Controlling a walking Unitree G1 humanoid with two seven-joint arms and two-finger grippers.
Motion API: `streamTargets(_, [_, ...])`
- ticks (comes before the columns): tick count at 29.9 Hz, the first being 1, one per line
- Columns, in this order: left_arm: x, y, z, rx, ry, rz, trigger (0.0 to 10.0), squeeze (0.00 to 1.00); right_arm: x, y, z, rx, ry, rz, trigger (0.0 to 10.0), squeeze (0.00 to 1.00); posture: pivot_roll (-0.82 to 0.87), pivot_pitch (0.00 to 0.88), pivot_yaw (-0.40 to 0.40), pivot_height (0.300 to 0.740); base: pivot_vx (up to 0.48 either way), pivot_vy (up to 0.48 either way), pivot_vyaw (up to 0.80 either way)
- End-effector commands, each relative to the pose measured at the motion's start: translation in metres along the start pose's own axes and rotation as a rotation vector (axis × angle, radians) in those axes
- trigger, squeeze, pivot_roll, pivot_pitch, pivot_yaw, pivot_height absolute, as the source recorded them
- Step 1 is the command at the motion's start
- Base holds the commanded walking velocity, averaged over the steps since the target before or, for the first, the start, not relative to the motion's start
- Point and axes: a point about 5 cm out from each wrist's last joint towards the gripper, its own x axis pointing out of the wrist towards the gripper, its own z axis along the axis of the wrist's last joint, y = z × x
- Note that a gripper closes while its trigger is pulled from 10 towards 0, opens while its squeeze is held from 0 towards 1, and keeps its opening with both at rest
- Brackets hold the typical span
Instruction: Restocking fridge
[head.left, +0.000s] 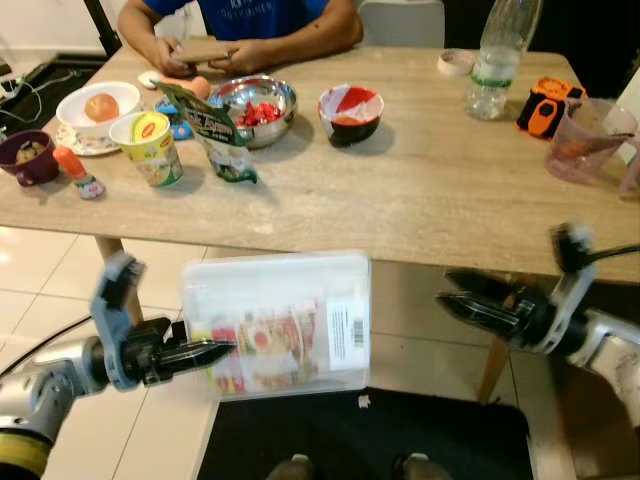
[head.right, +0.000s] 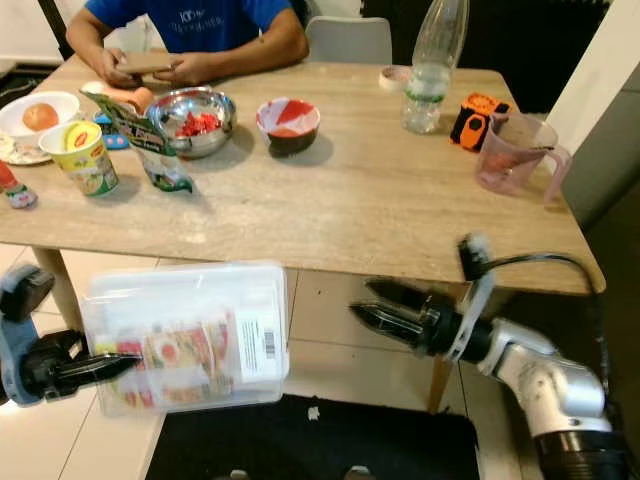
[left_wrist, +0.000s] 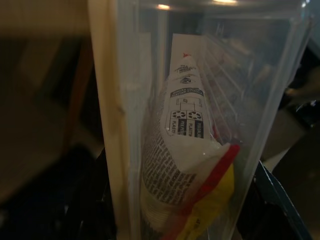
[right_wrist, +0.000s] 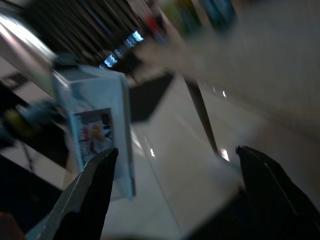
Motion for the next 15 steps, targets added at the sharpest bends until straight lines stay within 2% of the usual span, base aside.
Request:
streamTargets(1, [0.003, 0.005, -0.018, -0.014, 0.047, 0.037, 0.0, 0.0, -0.002, -0.008, -0.024, 0.011, 0.08, -0.071, 10.0, 0.0, 0.01, 0.123, 0.019, 0.74, 0.0, 0.0, 0.0])
streamTargets(2, [0.003, 0.007, -0.026, -0.023, 0.074, 0.063, 0.0, 0.0, -0.002, -0.011, -0.034, 0.026, 0.107, -0.097, 10.0, 0.0, 0.01, 0.123, 0.019, 0.74, 0.0, 0.0, 0.0])
streamTargets(3, [0.003, 0.007, -0.026, -0.023, 0.074, 0.063, 0.0, 0.0, -0.002, -0.011, -0.034, 0.026, 0.107, -0.097, 10.0, 0.0, 0.01, 0.123, 0.019, 0.74, 0.0, 0.0, 0.0])
streamTargets(5, [0.001, 0.013, -0.044, -0.043, 0.148, 0.135, 0.0, 0.0, -0.004, -0.021, -0.055, 0.061, 0.131, -0.194, 10.0, 0.0, 0.01, 0.119, 0.015, 0.74, 0.0, 0.0, 0.0])
streamTargets(8, [0.0, 0.015, -0.05, -0.049, 0.162, 0.161, 0.0, 0.0, -0.005, -0.025, -0.062, 0.072, 0.139, -0.241, 10.0, 0.0, 0.01, 0.116, 0.015, 0.74, 0.0, 0.0, 0.0])
streamTargets(10, [-0.004, 0.023, -0.061, -0.056, 0.185, 0.254, 0.0, 0.0, -0.009, -0.036, -0.08, 0.098, 0.156, -0.375, 10.0, 0.0, 0.01, 0.113, 0.014, 0.74, 0.0, 0.0, 0.0])
streamTargets(11, [-0.004, 0.023, -0.061, -0.056, 0.185, 0.254, 0.0, 0.0, -0.009, -0.036, -0.08, 0.098, 0.156, -0.375, 10.0, 0.0, 0.01, 0.113, 0.014, 0.74, 0.0, 0.0, 0.0])
streamTargets(12, [-0.006, 0.029, -0.067, -0.052, 0.199, 0.317, 0.0, 0.0, -0.012, -0.041, -0.089, 0.112, 0.167, -0.451, 10.0, 0.0, 0.01, 0.112, 0.013, 0.74, 0.0, 0.0, 0.0])
streamTargets(13, [-0.006, 0.029, -0.067, -0.052, 0.199, 0.317, 0.0, 0.0, -0.012, -0.041, -0.089, 0.112, 0.167, -0.451, 10.0, 0.0, 0.01, 0.112, 0.013, 0.74, 0.0, 0.0, 0.0])
streamTargets(14, [-0.008, 0.035, -0.073, -0.054, 0.208, 0.394, 0.0, 0.0, -0.016, -0.047, -0.101, 0.12, 0.188, -0.553, 10.0, 0.0, 0.01, 0.112, 0.012, 0.74, 0.0, 0.0, 0.0])
streamTargets(15, [-0.008, 0.035, -0.073, -0.054, 0.208, 0.394, 0.0, 0.0, -0.016, -0.047, -0.101, 0.12, 0.188, -0.553, 10.0, 0.0, 0.01, 0.112, 0.012, 0.74, 0.0, 0.0, 0.0])
